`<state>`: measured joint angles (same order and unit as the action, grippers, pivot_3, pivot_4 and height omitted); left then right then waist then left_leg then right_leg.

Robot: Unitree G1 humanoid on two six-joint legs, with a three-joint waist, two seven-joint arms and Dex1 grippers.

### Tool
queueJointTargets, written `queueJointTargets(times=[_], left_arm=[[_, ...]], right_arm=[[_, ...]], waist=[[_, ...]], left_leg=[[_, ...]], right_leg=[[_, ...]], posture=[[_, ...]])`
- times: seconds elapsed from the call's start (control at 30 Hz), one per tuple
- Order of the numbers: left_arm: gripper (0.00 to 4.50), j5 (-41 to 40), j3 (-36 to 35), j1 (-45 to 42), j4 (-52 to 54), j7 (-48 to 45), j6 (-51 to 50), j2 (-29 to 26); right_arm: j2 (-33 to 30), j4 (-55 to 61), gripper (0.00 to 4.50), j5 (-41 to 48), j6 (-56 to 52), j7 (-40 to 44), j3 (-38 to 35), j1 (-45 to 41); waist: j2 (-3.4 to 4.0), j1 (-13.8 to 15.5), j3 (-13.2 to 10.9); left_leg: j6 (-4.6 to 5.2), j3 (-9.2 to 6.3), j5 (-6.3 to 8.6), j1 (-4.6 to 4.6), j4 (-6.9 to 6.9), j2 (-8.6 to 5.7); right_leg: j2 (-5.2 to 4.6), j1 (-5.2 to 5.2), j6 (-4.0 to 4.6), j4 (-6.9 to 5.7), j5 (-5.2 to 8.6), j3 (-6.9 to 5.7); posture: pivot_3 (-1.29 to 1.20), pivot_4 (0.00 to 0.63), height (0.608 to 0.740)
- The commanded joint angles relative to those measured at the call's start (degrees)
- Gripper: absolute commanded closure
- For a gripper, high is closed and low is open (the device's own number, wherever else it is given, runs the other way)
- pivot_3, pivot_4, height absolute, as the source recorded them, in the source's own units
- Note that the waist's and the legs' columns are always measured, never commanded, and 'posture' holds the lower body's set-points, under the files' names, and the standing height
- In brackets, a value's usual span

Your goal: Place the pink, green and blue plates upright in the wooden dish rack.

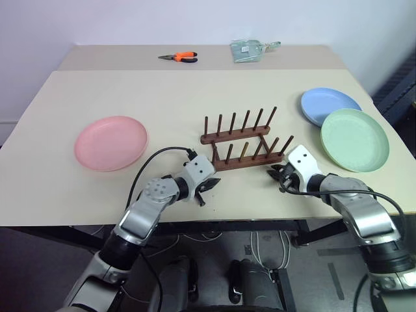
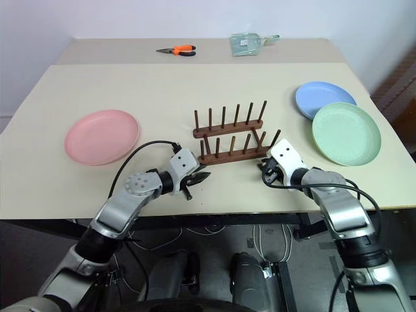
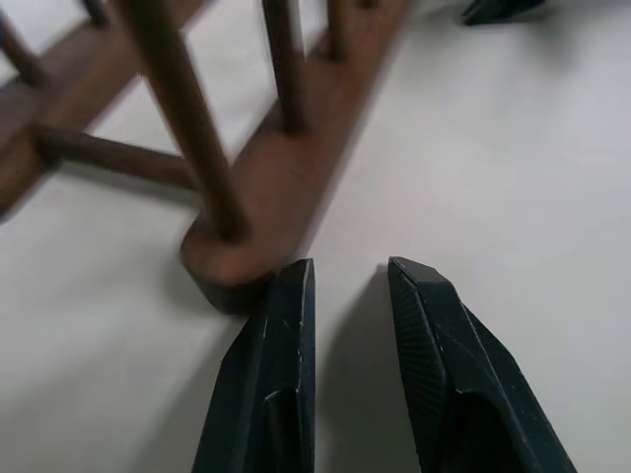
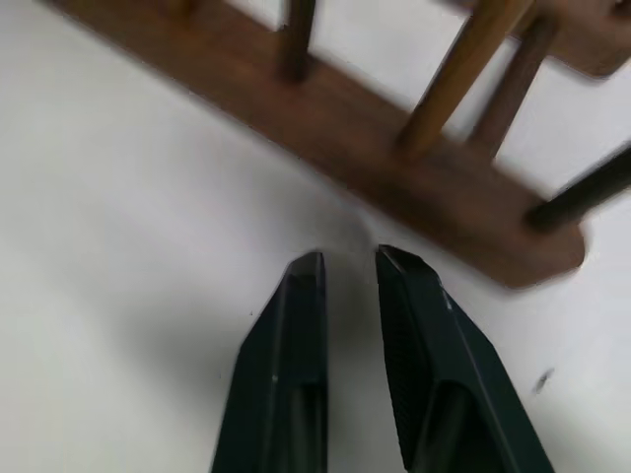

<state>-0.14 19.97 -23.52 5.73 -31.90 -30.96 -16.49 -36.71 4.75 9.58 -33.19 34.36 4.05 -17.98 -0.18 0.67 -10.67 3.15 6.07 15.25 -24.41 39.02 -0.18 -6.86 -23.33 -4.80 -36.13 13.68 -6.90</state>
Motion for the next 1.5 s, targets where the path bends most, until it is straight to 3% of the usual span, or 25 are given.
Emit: queueJointTargets(times=[0.03,0.23,0.27,0.37,0.43,0.53,0.67,1.03,1.13,1.37,1.5], left_arm=[[3.34,3.19,-2.23,-2.58,-7.19,5.88,0.52,1.43],[3.34,0.75,-4.49,-2.73,-5.75,4.40,1.09,0.02],[3.34,-0.90,-5.84,-1.23,-3.13,2.92,0.76,-1.10],[2.50,-11.36,-16.84,4.32,7.62,-1.24,-3.47,-4.05],[1.53,-15.34,-25.11,5.58,10.50,0.39,-7.36,-5.74],[0.03,-12.38,-38.96,1.20,6.49,13.49,-13.02,-9.06],[0.03,-10.18,-49.72,-5.38,1.50,27.59,-16.98,-9.13],[0.03,-13.92,-60.77,-5.18,1.02,36.83,-34.36,-2.48],[0.88,-16.27,-62.72,-6.03,0.53,36.39,-34.94,-0.77],[4.36,-17.47,-61.60,-7.30,0.42,36.68,-33.20,-0.16],[4.45,-17.42,-56.99,-7.07,1.70,33.72,-27.04,-0.87]], right_arm=[[2.19,-6.45,3.78,-3.55,2.39,-3.18,0.79,-3.96],[2.80,-8.98,3.78,-3.57,5.84,-1.58,-0.32,-7.17],[1.82,-7.08,3.54,-2.52,6.15,0.32,-0.85,-6.37],[-1.04,3.88,2.58,5.02,6.68,8.98,-4.21,-1.95],[-2.40,9.89,1.60,10.07,3.94,12.38,-6.31,-0.10],[-4.08,16.50,0.11,14.82,-0.41,15.28,-6.49,0.57],[-3.21,16.71,0.11,14.60,-0.11,15.33,-4.37,-1.18],[-2.85,13.66,0.11,12.81,2.67,15.67,-3.09,-2.46],[-2.94,14.05,0.06,12.60,3.12,15.31,-3.35,-1.69],[-2.58,13.05,0.06,8.96,6.62,12.01,-3.96,-1.80],[-2.59,11.79,0.06,8.65,7.34,11.84,-3.94,-3.80]], waist=[[0.00,-0.10,0.01],[0.02,-0.29,0.02],[0.02,-0.46,0.01],[0.09,-0.87,-0.04],[0.09,-1.12,-0.11],[0.05,-1.17,-0.09],[0.00,-1.08,-0.06],[-0.31,0.05,-0.17],[-0.29,0.04,-0.16],[-0.30,0.07,-0.16],[-0.30,0.02,-0.16]], left_leg=[[0.00,0.00,0.00,0.01,0.01,0.00],[-0.01,0.02,-0.02,0.00,0.03,0.01],[-0.01,0.02,-0.02,-0.02,0.02,0.02],[-0.02,0.04,-0.02,-0.07,-0.08,0.04],[-0.06,0.01,-0.04,-0.10,-0.13,0.06],[-0.07,-0.08,-0.01,-0.06,-0.05,0.06],[0.13,-0.16,0.11,-0.05,-0.04,0.01],[0.03,-0.03,0.05,-0.09,0.00,-0.12],[-0.02,-0.03,0.05,-0.07,-0.01,-0.10],[-0.19,-0.02,0.13,-0.07,-0.01,-0.11],[-0.21,0.00,0.12,-0.05,-0.01,-0.11]], right_leg=[[0.00,0.01,-0.01,0.00,0.00,0.01],[0.03,-0.01,-0.02,-0.06,-0.01,0.01],[0.04,-0.03,-0.02,-0.04,-0.01,0.01],[0.03,-0.12,-0.03,-0.01,0.01,0.02],[0.02,-0.14,-0.03,0.03,0.01,0.01],[0.00,-0.07,-0.03,0.00,0.00,-0.02],[0.02,-0.05,-0.04,0.00,-0.01,-0.04],[-0.02,-0.02,-0.21,0.05,-0.01,0.00],[-0.02,-0.02,-0.20,0.04,-0.01,0.00],[-0.02,-0.02,-0.20,0.04,-0.01,0.00],[-0.01,-0.01,-0.20,0.03,-0.01,0.01]], posture=[[0.00,0.150,0.740],[0.00,0.150,0.740],[0.00,0.150,0.740],[0.00,0.150,0.740],[0.00,0.150,0.740],[0.00,0.150,0.740],[0.00,0.150,0.740],[0.00,0.150,0.740],[0.00,0.150,0.740],[0.00,0.150,0.740],[0.00,0.150,0.740]])
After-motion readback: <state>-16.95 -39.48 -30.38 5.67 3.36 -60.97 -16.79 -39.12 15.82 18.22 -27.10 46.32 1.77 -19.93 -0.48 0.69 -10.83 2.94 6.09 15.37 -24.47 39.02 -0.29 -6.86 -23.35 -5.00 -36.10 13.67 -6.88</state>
